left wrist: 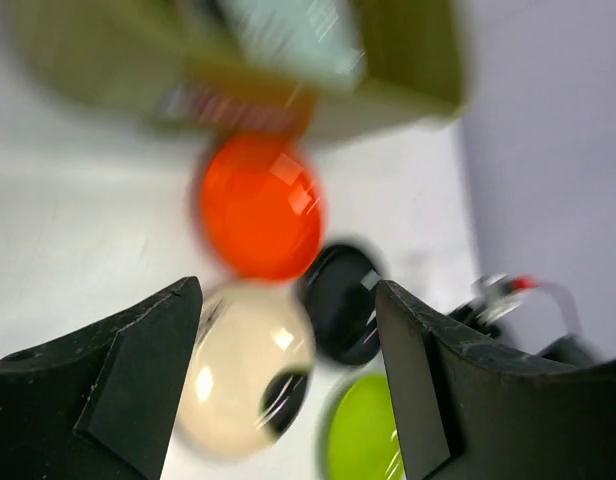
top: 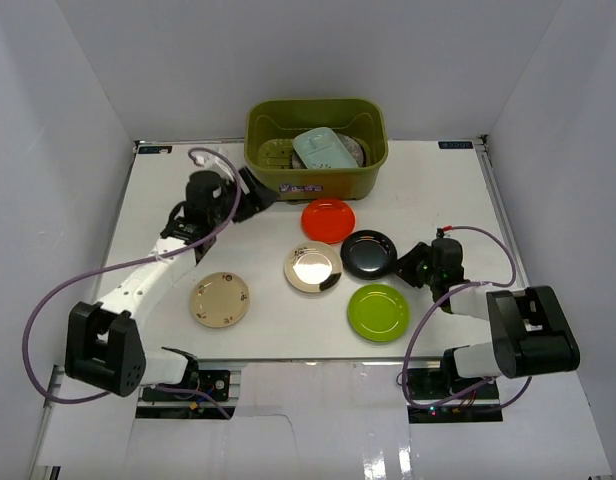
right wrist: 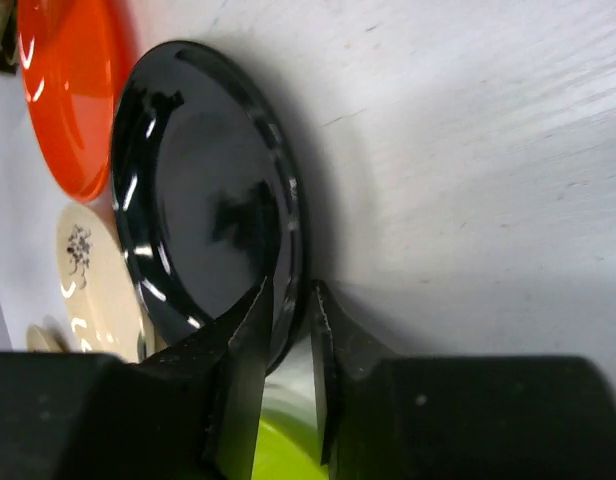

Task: Place the plates into the plastic bin on the countertop

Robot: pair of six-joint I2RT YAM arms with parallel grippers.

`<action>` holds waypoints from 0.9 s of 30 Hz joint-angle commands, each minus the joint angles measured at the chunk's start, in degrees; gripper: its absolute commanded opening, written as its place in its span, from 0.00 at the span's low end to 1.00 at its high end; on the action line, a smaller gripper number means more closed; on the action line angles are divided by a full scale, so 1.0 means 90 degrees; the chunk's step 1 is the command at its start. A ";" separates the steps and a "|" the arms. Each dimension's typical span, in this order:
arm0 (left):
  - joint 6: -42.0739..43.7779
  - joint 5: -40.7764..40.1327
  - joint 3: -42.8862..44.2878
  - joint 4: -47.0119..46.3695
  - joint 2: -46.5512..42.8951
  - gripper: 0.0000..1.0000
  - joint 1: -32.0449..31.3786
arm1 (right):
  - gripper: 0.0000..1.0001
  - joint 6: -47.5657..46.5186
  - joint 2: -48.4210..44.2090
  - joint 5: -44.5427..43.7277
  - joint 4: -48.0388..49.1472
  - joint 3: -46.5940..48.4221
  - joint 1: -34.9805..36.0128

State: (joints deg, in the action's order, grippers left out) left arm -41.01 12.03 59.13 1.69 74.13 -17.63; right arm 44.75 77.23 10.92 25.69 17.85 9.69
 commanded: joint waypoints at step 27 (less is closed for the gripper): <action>-0.0199 -0.0096 -0.1473 -0.0013 0.2194 0.09 -0.1000 | 0.08 -0.1202 0.0868 -0.0149 -0.1281 0.5942 0.0817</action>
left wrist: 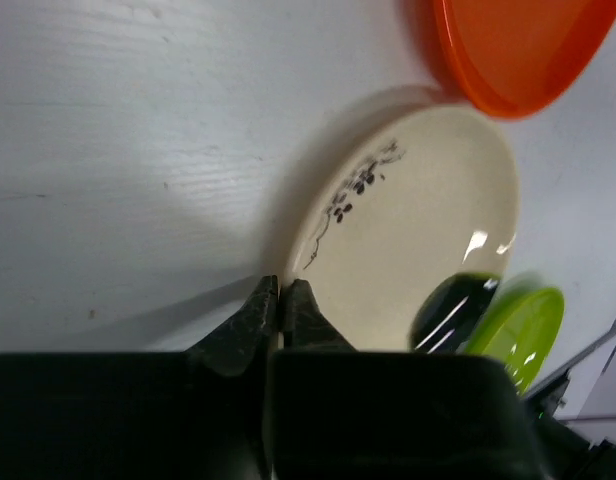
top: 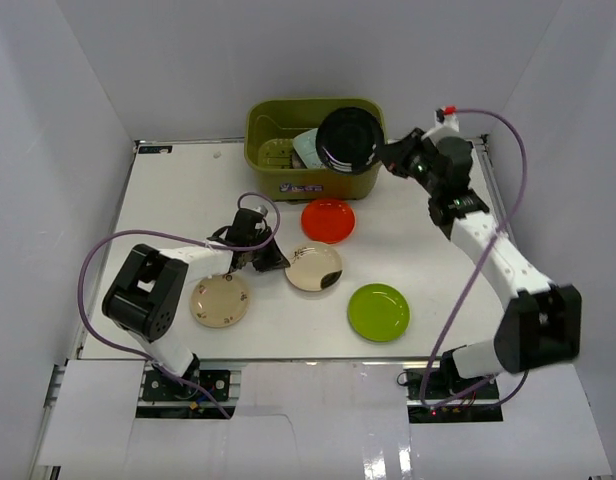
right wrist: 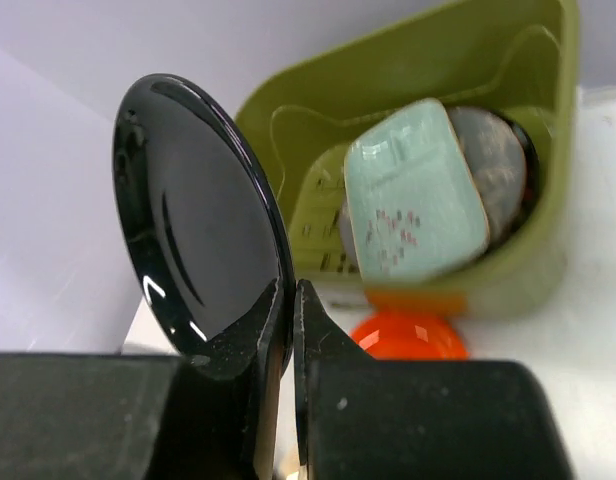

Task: Place the plates into the plastic bin on the countertop

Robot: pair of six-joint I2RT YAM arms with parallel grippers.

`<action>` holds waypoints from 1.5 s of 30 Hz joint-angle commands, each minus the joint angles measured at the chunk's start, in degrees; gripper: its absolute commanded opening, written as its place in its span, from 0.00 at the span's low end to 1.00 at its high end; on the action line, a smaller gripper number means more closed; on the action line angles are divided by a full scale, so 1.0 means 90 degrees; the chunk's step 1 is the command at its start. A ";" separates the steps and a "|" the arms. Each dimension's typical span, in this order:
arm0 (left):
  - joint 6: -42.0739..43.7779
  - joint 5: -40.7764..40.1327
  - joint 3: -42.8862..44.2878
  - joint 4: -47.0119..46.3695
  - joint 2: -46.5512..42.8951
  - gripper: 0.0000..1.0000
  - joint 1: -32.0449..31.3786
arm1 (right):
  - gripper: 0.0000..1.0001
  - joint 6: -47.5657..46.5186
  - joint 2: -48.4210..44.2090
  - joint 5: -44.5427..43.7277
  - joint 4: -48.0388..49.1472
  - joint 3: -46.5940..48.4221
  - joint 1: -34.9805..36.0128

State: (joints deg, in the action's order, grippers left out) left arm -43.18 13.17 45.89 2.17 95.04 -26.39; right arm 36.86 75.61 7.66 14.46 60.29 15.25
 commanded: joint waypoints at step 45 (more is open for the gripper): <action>0.1087 -0.1659 0.9157 0.2004 0.3833 0.00 0.0842 | 0.48 0.0229 -0.1137 0.0399 0.0775 -0.3641 0.0552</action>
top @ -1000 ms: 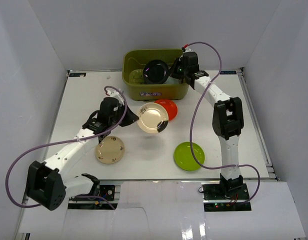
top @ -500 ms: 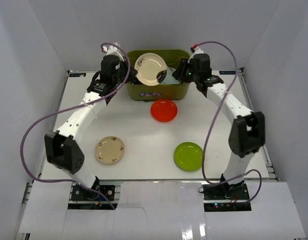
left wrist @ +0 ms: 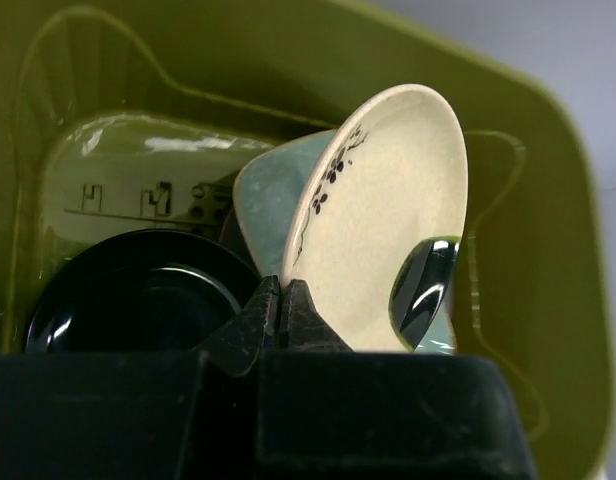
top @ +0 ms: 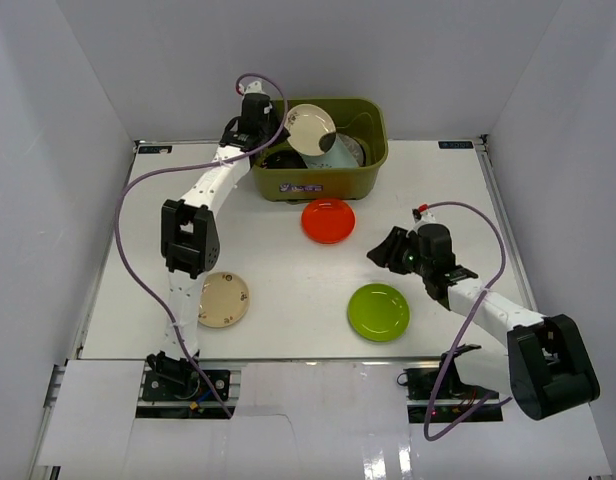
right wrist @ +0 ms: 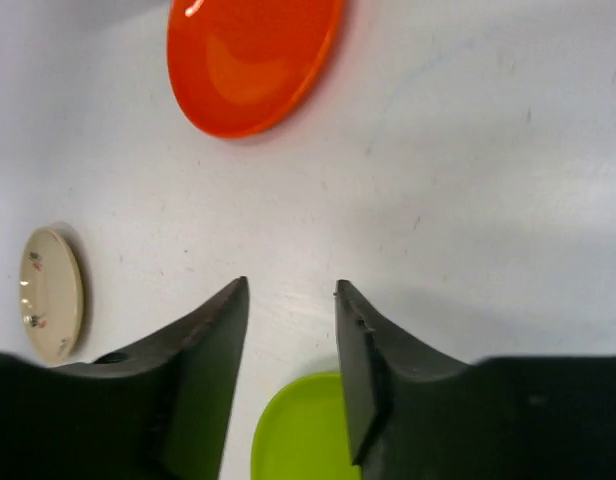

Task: Place the plates into the plastic bin on the countertop

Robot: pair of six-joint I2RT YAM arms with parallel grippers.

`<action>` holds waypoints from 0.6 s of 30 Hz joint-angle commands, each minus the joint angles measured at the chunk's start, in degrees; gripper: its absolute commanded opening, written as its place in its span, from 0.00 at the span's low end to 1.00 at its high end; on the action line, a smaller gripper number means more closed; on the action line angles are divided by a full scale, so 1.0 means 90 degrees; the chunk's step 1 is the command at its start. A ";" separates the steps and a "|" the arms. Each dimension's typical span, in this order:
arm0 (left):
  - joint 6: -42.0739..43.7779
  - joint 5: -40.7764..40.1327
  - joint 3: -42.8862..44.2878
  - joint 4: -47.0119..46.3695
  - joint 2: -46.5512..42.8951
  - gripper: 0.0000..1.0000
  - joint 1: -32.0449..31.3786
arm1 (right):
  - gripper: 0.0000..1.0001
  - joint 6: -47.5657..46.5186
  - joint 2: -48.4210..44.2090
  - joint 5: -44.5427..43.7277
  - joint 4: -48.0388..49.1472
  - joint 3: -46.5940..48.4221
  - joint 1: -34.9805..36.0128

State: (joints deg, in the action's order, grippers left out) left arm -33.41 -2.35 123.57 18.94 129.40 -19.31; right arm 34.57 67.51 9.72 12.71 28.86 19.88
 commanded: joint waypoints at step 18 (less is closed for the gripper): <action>0.0187 0.1393 -0.2123 -0.0463 -0.2695 0.88 0.0008 | 0.60 0.2759 0.3885 -0.0074 0.3489 0.0912 0.0135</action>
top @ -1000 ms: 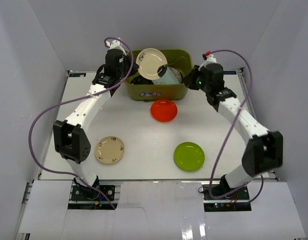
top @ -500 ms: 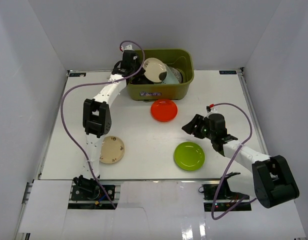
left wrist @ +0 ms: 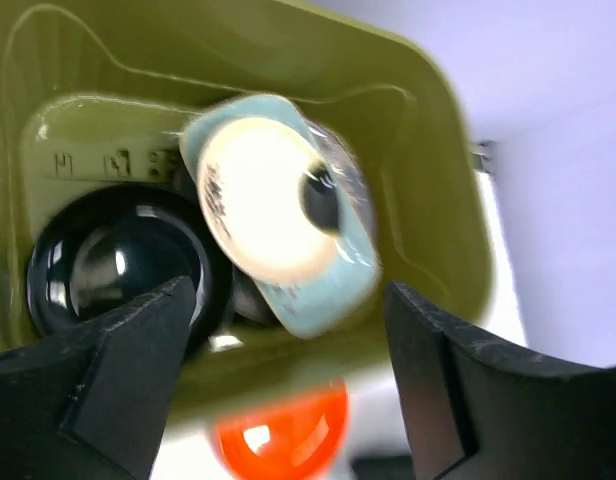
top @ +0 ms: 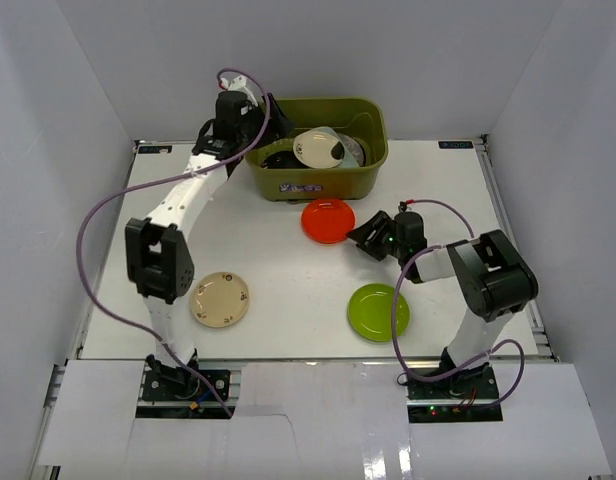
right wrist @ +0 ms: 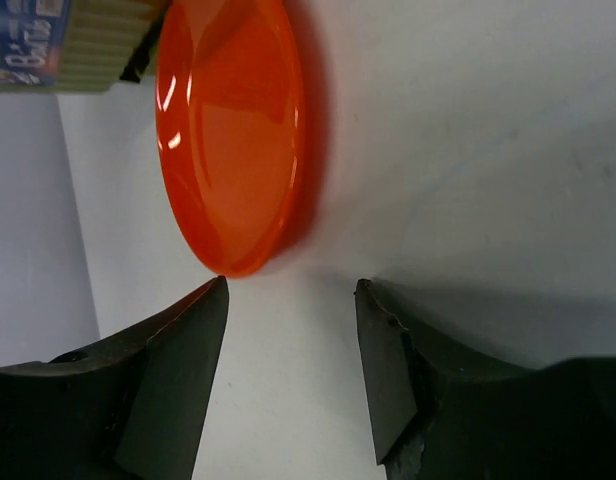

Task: Place the plates into the plastic bin on the countertop

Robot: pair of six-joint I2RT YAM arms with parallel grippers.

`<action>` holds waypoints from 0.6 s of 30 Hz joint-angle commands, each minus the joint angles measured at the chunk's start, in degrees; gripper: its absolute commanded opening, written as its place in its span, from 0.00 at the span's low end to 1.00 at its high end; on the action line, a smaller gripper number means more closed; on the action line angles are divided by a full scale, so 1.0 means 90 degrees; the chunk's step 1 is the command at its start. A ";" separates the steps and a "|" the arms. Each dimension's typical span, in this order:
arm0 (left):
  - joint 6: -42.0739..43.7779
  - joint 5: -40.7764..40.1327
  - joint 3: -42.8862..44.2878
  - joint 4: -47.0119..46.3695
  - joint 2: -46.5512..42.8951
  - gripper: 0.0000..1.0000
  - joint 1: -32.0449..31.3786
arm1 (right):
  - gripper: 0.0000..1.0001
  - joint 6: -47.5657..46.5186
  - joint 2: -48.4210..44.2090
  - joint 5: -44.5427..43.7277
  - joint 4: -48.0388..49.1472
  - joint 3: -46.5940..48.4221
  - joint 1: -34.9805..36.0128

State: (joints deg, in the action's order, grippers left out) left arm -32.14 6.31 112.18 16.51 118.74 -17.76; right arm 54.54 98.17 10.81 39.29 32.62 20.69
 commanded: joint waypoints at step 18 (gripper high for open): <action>-0.1214 0.1604 -0.7689 -0.1024 -0.4543 0.74 -0.2771 | 0.08 0.0230 -0.0396 -0.0206 0.0957 -0.0565 0.0065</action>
State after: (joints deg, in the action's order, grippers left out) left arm -41.54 17.72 41.39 11.99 77.76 -39.77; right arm 61.39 104.38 8.62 46.02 33.23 21.23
